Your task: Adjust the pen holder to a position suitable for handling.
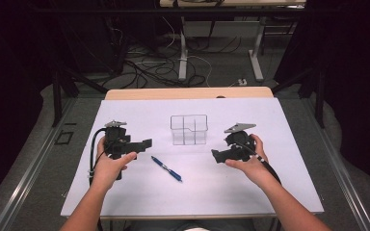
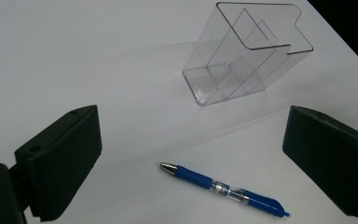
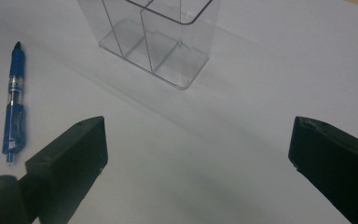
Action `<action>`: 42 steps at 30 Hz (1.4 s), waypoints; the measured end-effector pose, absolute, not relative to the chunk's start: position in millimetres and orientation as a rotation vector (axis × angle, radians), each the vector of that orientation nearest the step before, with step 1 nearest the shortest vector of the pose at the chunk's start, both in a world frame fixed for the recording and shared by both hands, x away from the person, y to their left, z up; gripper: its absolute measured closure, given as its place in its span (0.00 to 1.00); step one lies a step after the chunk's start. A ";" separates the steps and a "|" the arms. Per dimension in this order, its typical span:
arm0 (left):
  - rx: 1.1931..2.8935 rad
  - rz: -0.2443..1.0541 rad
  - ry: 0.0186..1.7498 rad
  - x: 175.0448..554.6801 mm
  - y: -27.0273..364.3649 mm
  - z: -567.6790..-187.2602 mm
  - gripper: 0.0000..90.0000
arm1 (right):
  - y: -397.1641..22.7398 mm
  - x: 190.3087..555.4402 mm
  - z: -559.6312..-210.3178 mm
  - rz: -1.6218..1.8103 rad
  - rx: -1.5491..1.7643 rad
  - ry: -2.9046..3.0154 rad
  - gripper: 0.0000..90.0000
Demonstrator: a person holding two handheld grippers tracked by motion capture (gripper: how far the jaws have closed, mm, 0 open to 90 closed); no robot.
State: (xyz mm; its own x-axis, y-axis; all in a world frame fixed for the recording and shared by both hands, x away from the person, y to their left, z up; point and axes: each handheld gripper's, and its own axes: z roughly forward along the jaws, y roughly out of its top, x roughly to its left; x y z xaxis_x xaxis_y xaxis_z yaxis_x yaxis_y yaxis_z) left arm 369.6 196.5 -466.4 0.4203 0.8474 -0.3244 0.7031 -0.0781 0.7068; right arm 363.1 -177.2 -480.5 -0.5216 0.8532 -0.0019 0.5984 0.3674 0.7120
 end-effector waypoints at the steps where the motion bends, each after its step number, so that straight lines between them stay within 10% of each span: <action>1: 1.823 0.210 1.331 369.6 197.0 -465.7 0.05 | -174.5 363.8 -479.1 0.942 1.267 2.266 0.07; 42: 1.827 0.255 1.363 371.0 204.9 -468.8 0.16 | -92.2 388.8 -446.0 0.629 1.277 2.643 0.50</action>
State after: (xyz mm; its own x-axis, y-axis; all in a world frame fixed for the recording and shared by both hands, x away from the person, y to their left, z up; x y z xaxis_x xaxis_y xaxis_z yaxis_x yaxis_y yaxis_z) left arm 371.0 204.9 -468.8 0.3926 0.8698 -0.2988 0.7031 -0.0745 0.7071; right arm 388.8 -92.2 -446.0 -0.6301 0.7746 0.0547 0.7161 0.5524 0.4267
